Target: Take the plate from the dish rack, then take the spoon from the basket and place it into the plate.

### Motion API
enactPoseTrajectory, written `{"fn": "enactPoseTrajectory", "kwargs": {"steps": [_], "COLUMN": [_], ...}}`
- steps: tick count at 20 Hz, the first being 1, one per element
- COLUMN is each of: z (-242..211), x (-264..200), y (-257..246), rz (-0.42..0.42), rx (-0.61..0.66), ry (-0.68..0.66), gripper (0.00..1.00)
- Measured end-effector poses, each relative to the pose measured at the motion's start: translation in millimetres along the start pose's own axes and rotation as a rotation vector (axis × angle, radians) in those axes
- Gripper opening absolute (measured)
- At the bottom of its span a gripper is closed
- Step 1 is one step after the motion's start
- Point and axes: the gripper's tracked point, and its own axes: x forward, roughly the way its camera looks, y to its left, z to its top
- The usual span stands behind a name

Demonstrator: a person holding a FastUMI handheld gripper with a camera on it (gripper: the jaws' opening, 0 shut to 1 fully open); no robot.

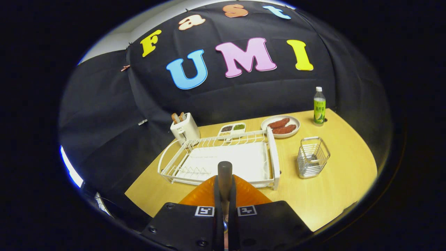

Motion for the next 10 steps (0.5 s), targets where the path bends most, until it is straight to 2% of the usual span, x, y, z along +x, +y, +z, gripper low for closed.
{"fn": "enactPoseTrajectory", "kwargs": {"steps": [6,10], "z": [-48,-54], "x": [24,30], "y": [-6,-14], "rz": [0.003,-0.010], "rx": [0.162,0.211], "ry": [0.064,0.059], "gripper": [0.09,0.09]}}
